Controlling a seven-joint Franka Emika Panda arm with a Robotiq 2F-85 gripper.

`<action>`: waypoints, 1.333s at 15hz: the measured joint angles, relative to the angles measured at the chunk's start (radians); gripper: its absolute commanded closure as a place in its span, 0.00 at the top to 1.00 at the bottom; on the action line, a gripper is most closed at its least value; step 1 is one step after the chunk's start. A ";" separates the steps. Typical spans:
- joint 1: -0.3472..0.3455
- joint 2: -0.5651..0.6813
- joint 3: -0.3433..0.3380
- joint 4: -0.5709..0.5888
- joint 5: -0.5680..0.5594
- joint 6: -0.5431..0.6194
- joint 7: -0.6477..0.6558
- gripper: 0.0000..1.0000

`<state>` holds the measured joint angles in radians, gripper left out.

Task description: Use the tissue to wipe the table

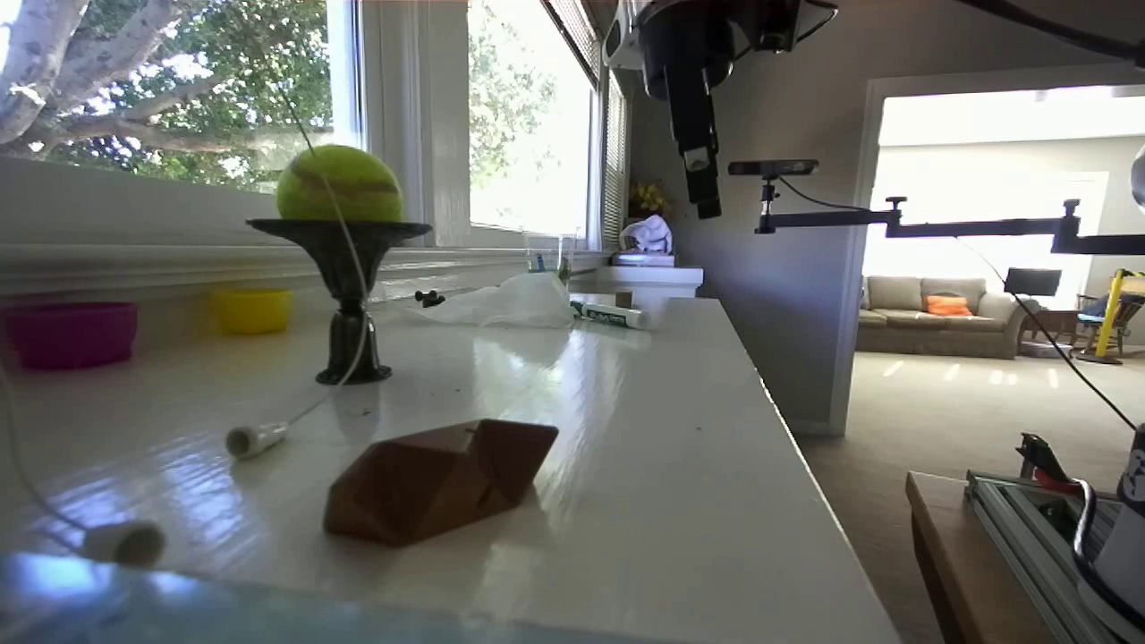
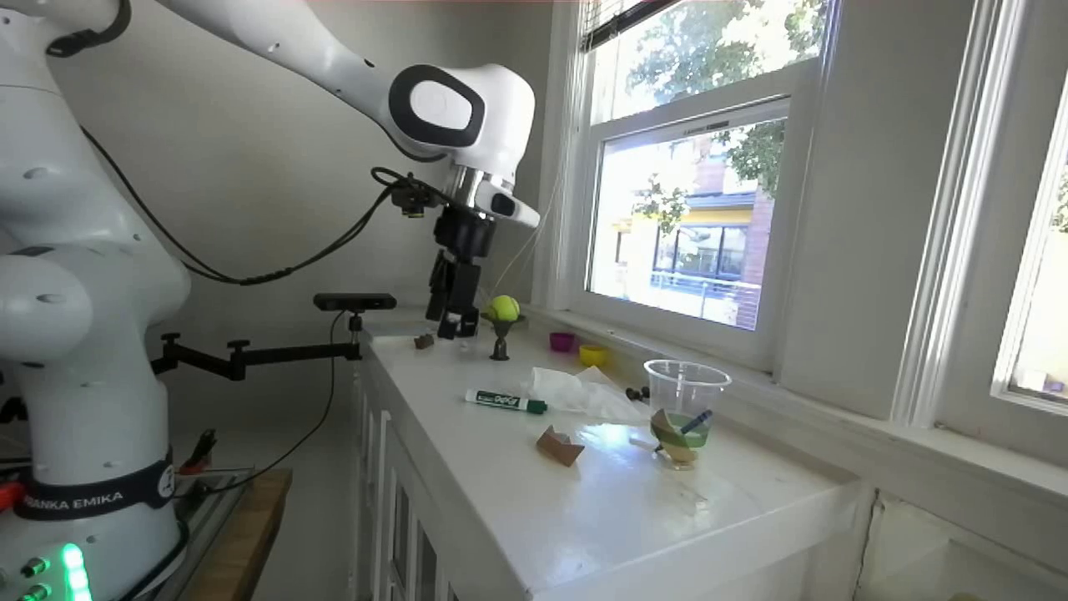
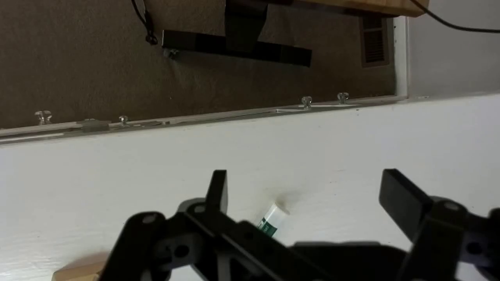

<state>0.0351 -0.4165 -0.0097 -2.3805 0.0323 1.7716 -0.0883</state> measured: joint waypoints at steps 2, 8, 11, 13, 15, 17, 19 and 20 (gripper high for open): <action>0.000 0.000 0.000 0.000 0.000 0.000 0.000 1.00; -0.011 0.012 -0.017 0.018 0.107 0.107 0.066 1.00; -0.021 0.038 -0.033 0.051 0.178 0.215 0.096 1.00; -0.025 0.060 -0.040 0.071 0.202 0.282 0.103 1.00; -0.027 0.085 -0.043 0.085 0.202 0.343 0.103 1.00; -0.028 0.113 -0.043 0.089 0.202 0.416 0.102 1.00; -0.027 0.144 -0.043 0.093 0.202 0.495 0.097 1.00; -0.027 0.160 -0.043 0.096 0.202 0.531 0.093 1.00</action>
<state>0.0081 -0.2561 -0.0523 -2.2846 0.2345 2.3029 0.0051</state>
